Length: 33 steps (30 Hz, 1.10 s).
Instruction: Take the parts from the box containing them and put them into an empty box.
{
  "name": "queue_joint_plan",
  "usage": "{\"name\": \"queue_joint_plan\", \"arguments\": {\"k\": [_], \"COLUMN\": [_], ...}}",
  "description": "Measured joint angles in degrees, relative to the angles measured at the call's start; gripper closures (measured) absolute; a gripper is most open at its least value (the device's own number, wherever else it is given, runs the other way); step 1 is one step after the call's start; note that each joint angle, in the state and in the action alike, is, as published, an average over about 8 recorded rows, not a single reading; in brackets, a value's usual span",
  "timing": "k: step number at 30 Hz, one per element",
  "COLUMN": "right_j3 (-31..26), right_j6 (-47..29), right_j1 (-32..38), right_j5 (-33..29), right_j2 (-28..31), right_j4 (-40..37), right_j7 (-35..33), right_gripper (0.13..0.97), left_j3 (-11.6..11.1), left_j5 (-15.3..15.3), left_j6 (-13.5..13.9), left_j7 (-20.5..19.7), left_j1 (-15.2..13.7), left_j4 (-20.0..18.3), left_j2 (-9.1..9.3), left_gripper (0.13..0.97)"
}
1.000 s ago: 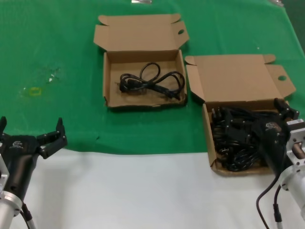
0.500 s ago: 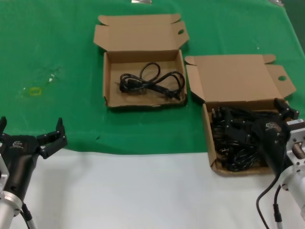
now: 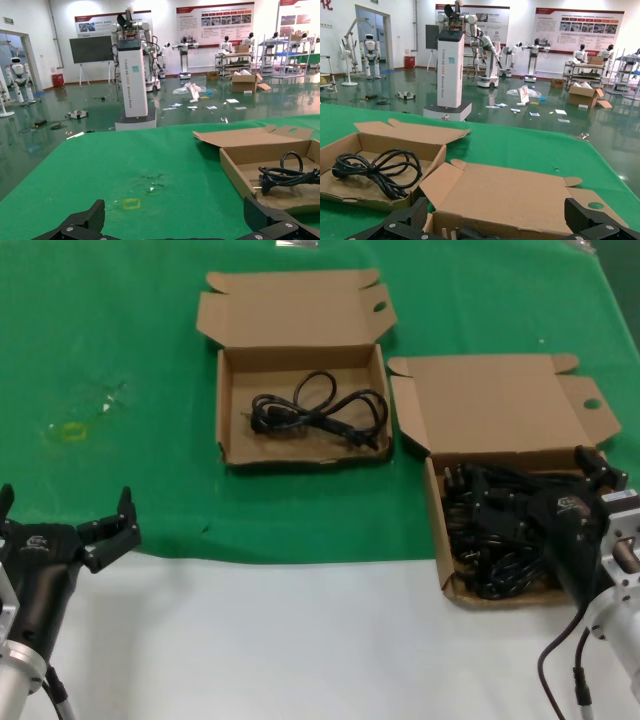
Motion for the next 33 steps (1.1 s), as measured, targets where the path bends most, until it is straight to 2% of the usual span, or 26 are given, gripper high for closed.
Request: {"name": "queue_joint_plan", "arguments": {"k": [33], "right_j3": [0.0], "right_j6": [0.0], "right_j1": [0.0], "right_j5": [0.0], "right_j2": [0.0], "right_j4": [0.0], "right_j7": [0.0], "right_gripper": [0.129], "left_j3": [0.0], "left_j5": [0.0], "left_j6": [0.0], "left_j7": [0.0], "left_j1": [0.0], "left_j4": [0.0], "left_j2": [0.0], "left_gripper": [0.132]}}
